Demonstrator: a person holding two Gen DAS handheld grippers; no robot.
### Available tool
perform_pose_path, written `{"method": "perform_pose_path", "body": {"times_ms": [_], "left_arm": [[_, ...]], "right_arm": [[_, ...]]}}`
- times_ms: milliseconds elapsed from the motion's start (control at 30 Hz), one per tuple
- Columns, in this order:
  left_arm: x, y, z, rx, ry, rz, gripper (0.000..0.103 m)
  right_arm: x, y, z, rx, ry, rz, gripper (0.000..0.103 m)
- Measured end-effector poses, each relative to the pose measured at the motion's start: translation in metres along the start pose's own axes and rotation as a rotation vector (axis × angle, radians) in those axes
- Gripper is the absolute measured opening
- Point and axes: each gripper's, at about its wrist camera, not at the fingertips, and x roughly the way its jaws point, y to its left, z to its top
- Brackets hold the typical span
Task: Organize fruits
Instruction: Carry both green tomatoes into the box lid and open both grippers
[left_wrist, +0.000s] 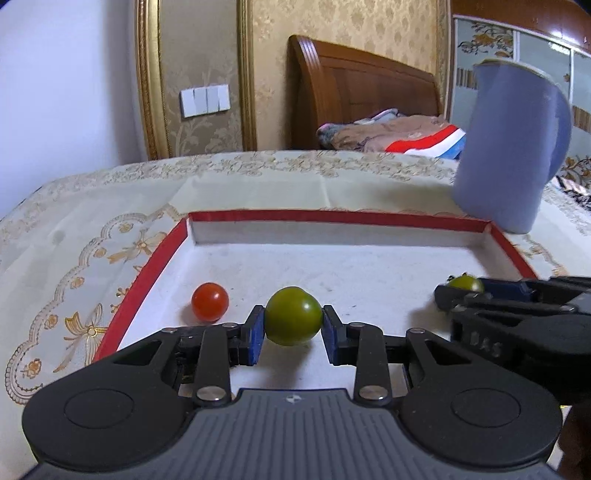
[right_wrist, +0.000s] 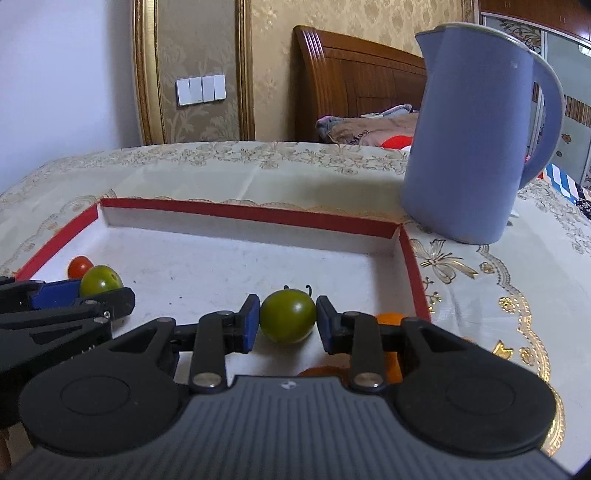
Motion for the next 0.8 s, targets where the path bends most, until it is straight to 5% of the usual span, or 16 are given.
{"method": "perform_pose_path", "body": {"times_ms": [567,800], "left_arm": [[0.005,0.010,-0.002,-0.036,0.004,0.007,0.033],[-0.003,0.011,-0.006,-0.026,-0.032,0.016,0.058]], "right_arm": [[0.003,0.004,0.003,-0.003,-0.011,0.027,0.035],[-0.005,0.009,-0.003,-0.021,-0.038,0.012,0.048]]}}
